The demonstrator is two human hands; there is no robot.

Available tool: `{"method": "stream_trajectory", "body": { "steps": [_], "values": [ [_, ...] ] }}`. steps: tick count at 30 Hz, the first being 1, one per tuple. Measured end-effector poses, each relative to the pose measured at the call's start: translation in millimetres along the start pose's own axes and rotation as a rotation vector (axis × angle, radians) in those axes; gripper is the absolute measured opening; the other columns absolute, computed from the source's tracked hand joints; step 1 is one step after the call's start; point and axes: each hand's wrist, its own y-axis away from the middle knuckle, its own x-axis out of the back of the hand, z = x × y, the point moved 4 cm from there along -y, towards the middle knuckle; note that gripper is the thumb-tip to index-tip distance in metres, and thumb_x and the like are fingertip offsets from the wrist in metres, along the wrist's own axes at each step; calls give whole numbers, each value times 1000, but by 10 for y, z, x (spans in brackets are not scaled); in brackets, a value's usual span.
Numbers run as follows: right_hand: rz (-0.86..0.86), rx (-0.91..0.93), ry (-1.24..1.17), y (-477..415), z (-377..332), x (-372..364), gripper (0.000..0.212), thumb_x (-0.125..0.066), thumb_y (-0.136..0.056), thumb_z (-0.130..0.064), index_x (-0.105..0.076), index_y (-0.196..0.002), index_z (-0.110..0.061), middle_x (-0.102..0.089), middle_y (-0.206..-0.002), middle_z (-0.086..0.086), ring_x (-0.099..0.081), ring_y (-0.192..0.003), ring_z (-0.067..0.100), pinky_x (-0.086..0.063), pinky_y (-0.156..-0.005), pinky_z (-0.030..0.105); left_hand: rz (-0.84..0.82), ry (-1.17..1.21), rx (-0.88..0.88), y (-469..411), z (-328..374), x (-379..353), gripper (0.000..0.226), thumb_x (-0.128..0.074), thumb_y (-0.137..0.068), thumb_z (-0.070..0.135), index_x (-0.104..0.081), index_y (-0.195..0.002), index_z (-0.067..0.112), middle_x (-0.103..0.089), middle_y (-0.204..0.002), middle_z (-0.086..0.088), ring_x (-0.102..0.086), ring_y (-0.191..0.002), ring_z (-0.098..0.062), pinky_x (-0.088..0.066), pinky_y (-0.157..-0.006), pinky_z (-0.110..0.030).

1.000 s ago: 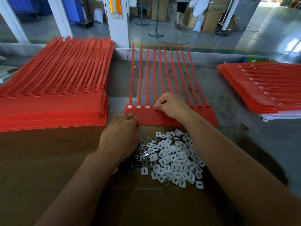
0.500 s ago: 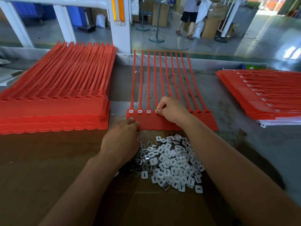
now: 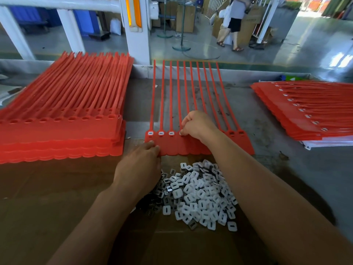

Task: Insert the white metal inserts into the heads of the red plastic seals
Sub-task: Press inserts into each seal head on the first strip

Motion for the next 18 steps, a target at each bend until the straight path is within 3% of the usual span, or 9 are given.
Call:
{"method": "stream_trajectory", "body": {
  "steps": [3, 5, 6, 10, 13, 18],
  "values": [
    [6, 15, 4, 6, 12, -21, 13, -70, -81, -13, -67, -92, -6, -61, -88, -5, -49, -65, 3, -33, -50, 16, 1, -4, 3, 2, -5, 1, 37, -38, -95, 23, -50, -129, 19, -40, -142, 4, -41, -126, -15, -37, -99, -30],
    [20, 32, -37, 40, 47, -9, 7, -69, -82, -13, -62, -80, -15, -59, -83, -9, -55, -75, 7, -35, -53, 15, 10, -14, -4, -1, -2, 2, 36, -39, -94, 23, -52, -127, 18, -43, -140, 4, -43, -125, -15, -38, -98, -30],
    [15, 42, -80, 63, 70, 0, 14, -68, -82, -12, -58, -75, -20, -56, -80, -11, -54, -80, 8, -36, -56, 16, 14, -17, -6, -5, -1, 0, 35, -39, -94, 22, -53, -125, 18, -45, -138, 3, -44, -123, -16, -39, -98, -30],
    [-19, 99, -266, 239, 148, 141, 12, -63, -86, -15, -59, -81, -25, -58, -83, -14, -54, -77, -1, -37, -62, 15, 19, -19, -5, -1, -1, 0, 31, -40, -93, 21, -57, -119, 17, -50, -131, 3, -47, -119, -16, -42, -95, -30],
    [-25, 182, -113, 417, 165, 280, 12, -64, -86, -20, -60, -78, -29, -58, -81, -18, -53, -78, -5, -36, -62, 13, 26, -21, -5, -7, -11, -4, 31, -40, -93, 21, -58, -118, 16, -51, -130, 1, -47, -118, -16, -40, -96, -30],
    [-252, 181, 198, 669, 203, 314, 10, -67, -83, -27, -64, -75, -33, -58, -78, -22, -55, -80, -4, -40, -69, 15, 5, -19, 0, -23, -15, -23, 36, -39, -94, 22, -52, -127, 17, -43, -140, 2, -42, -126, -16, -35, -102, -29]
  ]
}}
